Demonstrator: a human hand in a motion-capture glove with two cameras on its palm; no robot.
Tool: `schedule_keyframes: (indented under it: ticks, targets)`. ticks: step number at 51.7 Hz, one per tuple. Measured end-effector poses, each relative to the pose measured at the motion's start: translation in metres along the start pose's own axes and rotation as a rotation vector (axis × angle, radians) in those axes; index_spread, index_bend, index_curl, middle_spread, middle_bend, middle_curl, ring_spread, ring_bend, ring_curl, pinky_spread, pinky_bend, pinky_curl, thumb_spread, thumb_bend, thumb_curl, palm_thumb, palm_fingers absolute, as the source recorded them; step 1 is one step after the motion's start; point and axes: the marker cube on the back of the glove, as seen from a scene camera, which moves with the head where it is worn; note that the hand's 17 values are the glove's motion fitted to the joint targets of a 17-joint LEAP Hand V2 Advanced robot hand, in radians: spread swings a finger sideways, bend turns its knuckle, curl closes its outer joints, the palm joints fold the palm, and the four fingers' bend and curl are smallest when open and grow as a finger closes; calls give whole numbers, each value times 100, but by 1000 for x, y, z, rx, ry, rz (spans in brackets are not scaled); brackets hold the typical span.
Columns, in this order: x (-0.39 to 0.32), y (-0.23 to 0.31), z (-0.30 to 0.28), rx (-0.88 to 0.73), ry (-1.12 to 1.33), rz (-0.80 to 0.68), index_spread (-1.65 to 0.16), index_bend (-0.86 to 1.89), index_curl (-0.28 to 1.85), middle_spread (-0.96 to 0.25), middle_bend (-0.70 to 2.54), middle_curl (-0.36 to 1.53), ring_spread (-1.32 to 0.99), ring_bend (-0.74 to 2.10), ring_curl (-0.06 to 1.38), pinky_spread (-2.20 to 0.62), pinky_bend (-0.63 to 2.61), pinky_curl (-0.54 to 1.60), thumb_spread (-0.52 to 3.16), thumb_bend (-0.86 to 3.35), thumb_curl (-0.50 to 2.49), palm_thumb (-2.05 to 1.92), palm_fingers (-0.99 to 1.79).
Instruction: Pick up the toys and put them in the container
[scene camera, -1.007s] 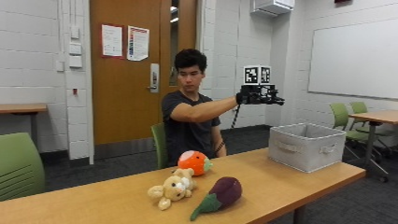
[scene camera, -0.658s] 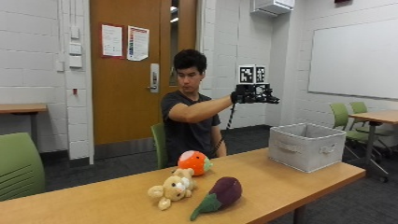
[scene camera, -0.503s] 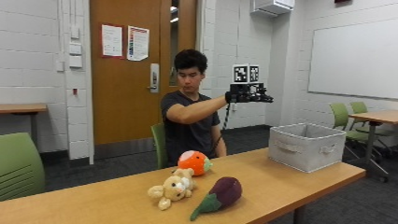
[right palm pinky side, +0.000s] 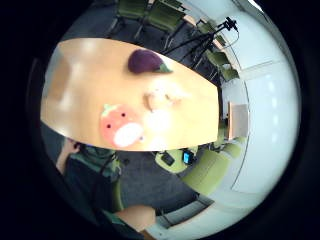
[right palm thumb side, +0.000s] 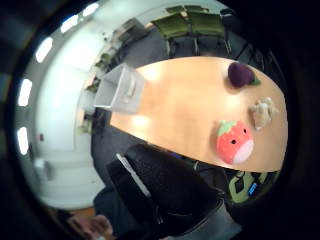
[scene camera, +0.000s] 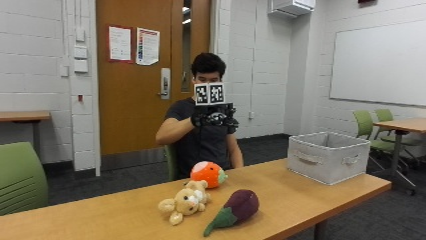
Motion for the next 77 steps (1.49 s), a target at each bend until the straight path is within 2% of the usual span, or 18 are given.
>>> schedule_keyframes:
  ticks: [9, 24, 32, 35, 36, 43, 44, 49, 50, 53, 55, 64, 77]
  targets:
    - [31, 9, 64, -66, -35, 23, -25, 19, 39, -13, 22, 34, -32, 20, 19, -14, 40, 31, 97, -11, 6, -17, 5]
    - [40, 18, 177, -239, -2, 31, -26, 17, 39, -14, 24, 37, -35, 22, 23, -16, 40, 33, 97, -10, 8, -15, 7]
    - [44, 27, 197, -247, -12, 48, -27, 15, 39, -14, 24, 38, -36, 22, 24, -16, 42, 35, 95, -8, 11, -10, 5]
    - [47, 30, 199, -249, -19, 56, -28, 21, 39, -14, 22, 38, -36, 27, 26, -16, 42, 34, 97, -4, 13, -4, 15]
    - [47, 30, 199, -250, -23, 60, -28, 16, 37, -14, 22, 38, -36, 27, 25, -16, 43, 34, 97, -5, 13, -6, 12]
    - [45, 28, 196, -268, -26, 77, -32, 43, 47, -14, 17, 36, -37, 30, 27, -18, 40, 33, 107, 3, 19, 10, 38]
    - [45, 28, 196, -256, -26, 79, -32, 40, 46, -14, 16, 36, -37, 26, 25, -18, 40, 33, 106, 0, 19, 6, 30]
    - [43, 28, 190, -137, -32, 65, -33, 48, 52, -19, 24, 38, -41, 37, 28, -22, 40, 33, 116, 10, 24, 25, 58]
    - [42, 30, 190, -112, -26, 55, -33, 47, 52, -19, 21, 37, -40, 35, 27, -22, 38, 32, 115, 7, 23, 20, 47]
    - [36, 34, 187, -43, 10, 30, -34, 37, 51, -26, 40, 43, -46, 54, 31, -31, 48, 33, 120, 17, 29, 39, 102]
    - [33, 33, 185, -31, 37, 22, -35, 31, 50, -28, 42, 44, -47, 59, 32, -36, 52, 34, 118, 19, 32, 45, 111]
    - [30, 9, 159, -134, 15, 13, -38, 23, 61, -35, 63, 55, -48, 87, 47, -44, 61, 40, 95, 23, 46, 61, 124]
    - [15, -42, 32, 11, -15, 70, -45, 21, 79, -38, 79, 65, -44, 105, 54, -47, 73, 43, 76, 20, 59, 65, 120]
